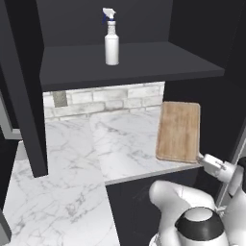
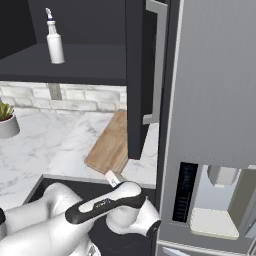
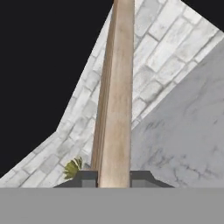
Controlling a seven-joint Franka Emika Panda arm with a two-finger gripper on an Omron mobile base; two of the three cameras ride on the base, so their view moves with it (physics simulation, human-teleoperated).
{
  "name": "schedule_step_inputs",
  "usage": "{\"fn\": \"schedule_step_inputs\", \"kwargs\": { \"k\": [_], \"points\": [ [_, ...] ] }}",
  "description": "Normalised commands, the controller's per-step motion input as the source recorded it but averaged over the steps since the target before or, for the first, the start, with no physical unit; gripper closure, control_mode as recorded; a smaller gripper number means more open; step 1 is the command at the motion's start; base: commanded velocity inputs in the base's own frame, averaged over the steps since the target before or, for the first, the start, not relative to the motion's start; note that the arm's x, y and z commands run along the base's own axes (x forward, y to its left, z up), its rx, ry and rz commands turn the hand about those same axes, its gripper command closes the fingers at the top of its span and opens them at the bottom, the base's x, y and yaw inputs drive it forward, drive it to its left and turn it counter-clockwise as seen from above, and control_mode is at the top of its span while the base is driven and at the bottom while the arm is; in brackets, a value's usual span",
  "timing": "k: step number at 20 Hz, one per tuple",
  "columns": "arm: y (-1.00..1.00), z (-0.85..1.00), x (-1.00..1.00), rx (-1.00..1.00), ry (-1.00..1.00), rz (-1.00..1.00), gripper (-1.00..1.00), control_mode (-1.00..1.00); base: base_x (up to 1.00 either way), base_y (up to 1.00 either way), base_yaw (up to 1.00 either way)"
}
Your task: Move the cutting board and knife to the sink. Then move spray from the cabinet to the counter.
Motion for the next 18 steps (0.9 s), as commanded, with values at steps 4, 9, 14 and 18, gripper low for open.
{"fn": "schedule_step_inputs", "kwargs": {
  "k": [4, 9, 14, 18],
  "points": [
    [0.43, 0.67, -0.64, -0.01, -0.06, 0.05, 1.00, -1.00, 0.00, 0.00, 0.00],
    [0.20, 0.84, -0.60, -0.05, -0.01, 0.03, 1.00, -1.00, 0.00, 0.00, 0.00],
    [0.00, 0.11, -0.12, 0.00, 0.00, 0.00, 1.00, -1.00, 0.00, 0.00, 0.00],
    [0.00, 0.33, -0.42, 0.00, 0.14, 0.00, 1.00, -1.00, 0.00, 0.00, 0.00]
  ]
}}
